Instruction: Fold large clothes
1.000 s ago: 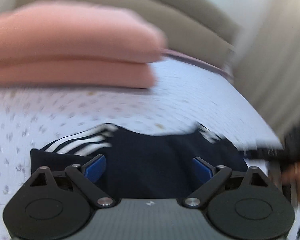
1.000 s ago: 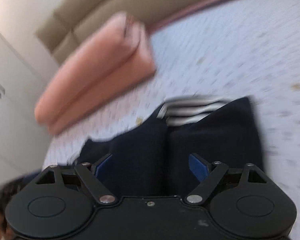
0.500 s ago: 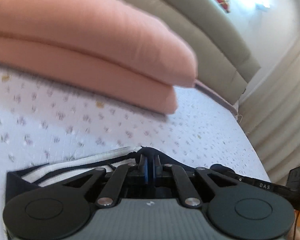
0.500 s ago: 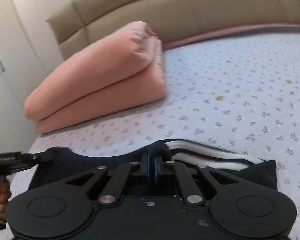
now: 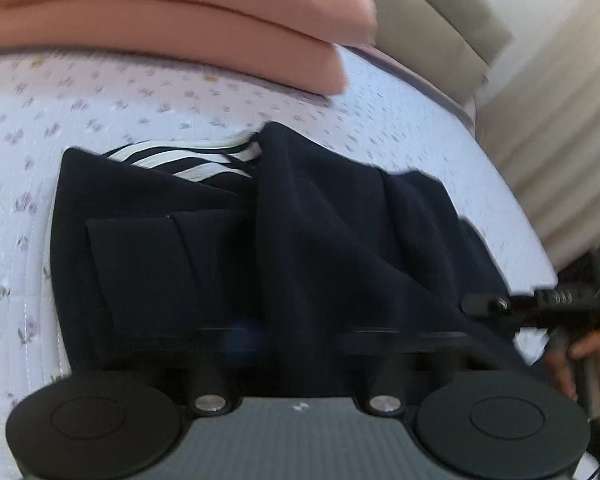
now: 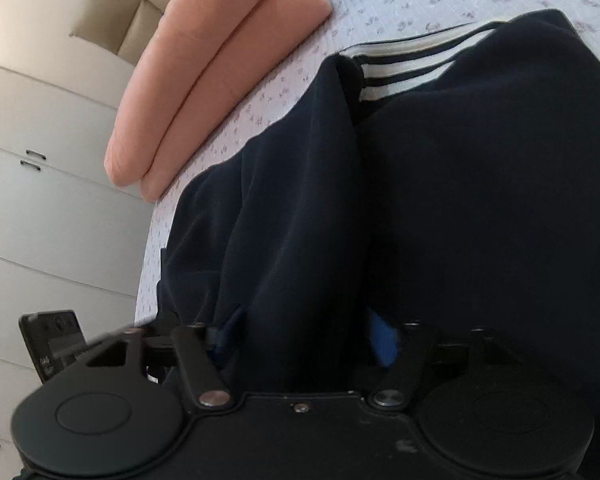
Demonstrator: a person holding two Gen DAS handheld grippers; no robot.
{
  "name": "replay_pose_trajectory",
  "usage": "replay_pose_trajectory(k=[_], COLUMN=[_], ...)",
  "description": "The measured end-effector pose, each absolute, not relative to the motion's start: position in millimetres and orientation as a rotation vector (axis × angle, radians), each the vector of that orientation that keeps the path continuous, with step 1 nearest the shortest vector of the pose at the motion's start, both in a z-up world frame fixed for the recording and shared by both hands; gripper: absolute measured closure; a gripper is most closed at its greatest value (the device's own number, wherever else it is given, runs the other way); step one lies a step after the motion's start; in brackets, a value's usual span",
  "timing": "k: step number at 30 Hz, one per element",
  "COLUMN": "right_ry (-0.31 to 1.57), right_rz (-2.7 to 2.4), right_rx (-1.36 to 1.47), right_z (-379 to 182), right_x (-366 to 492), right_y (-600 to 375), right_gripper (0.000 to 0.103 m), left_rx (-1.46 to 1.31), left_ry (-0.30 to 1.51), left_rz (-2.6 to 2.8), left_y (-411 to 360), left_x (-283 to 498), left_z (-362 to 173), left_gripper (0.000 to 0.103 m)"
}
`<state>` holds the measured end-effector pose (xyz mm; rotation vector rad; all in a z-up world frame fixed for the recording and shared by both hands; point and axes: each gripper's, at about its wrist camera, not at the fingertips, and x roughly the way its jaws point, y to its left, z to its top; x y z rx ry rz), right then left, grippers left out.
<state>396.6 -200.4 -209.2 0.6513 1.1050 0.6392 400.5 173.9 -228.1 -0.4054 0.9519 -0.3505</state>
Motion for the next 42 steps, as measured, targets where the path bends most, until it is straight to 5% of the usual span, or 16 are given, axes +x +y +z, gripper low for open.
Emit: replay_pose_trajectory(k=[4, 9, 15, 17, 19, 21, 29, 33, 42], right_ry=[0.845, 0.936, 0.965, 0.902, 0.898, 1.015, 0.806, 0.893, 0.947], right_rz=[0.621, 0.491, 0.460, 0.536, 0.613, 0.528, 0.648, 0.590, 0.551], right_rx=[0.642, 0.613, 0.552, 0.618, 0.589, 0.378, 0.534, 0.375, 0.622], right_z=[-160, -177, -178, -169, -169, -183, -155, -169, -207], right_x=[374, 379, 360, 348, 335, 337, 273, 231, 149], right_y=[-230, -258, -256, -261, -255, -239, -311, -348, -408], right_gripper=[0.089, 0.090, 0.033, 0.018, 0.017, 0.017, 0.017, 0.017, 0.024], left_rx=[-0.602, -0.587, -0.568, -0.539, -0.477, -0.439, -0.534, -0.579, -0.696], left_ry=[0.665, 0.797, 0.874, 0.882, 0.883, 0.909, 0.881, 0.938, 0.905], left_rz=[-0.348, -0.299, -0.235, -0.224, -0.218, -0.176, -0.113, -0.099, -0.211], left_y=[196, 190, 184, 180, 174, 170, 211, 230, 230], left_x=[366, 348, 321, 310, 297, 290, 197, 153, 90], left_z=[-200, -236, -244, -233, -226, -222, -197, -216, -235], left_gripper=[0.098, 0.097, 0.063, 0.039, 0.028, 0.027, 0.032, 0.031, 0.038])
